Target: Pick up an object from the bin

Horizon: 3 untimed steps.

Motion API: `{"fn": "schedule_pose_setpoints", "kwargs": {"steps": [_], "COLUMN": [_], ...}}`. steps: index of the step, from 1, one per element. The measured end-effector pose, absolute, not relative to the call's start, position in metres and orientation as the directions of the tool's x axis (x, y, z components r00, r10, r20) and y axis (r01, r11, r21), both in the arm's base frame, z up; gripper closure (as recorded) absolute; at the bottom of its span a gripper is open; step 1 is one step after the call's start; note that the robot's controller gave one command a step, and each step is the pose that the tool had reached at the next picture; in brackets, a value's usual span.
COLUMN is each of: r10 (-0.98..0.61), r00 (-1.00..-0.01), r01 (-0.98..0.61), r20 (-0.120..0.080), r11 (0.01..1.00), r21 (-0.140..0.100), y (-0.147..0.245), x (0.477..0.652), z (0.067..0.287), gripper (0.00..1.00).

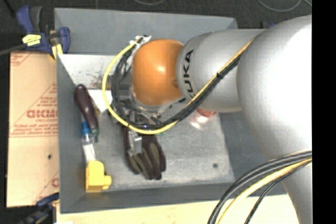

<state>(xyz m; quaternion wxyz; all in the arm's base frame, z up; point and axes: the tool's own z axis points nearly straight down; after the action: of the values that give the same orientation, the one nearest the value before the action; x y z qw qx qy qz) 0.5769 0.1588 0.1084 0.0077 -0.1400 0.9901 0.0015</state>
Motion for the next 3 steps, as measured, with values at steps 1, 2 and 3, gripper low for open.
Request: {"fn": "schedule_pose_setpoints", "kwargs": {"steps": [1, 2, 3], "r10": [-0.254, -0.253, -0.227], "r00": [-0.967, -0.967, -0.974], "r01": [-0.254, -0.253, -0.227], "r20": [-0.015, -0.014, -0.013], "r11": [0.967, 0.968, 0.974], "r21": [0.0, 0.001, 0.003], "y": [0.14, 0.14, 0.127], "x": [0.601, 0.601, 0.599], "z": [0.102, 0.102, 0.11], "gripper": [1.0, 1.0, 1.0]}}
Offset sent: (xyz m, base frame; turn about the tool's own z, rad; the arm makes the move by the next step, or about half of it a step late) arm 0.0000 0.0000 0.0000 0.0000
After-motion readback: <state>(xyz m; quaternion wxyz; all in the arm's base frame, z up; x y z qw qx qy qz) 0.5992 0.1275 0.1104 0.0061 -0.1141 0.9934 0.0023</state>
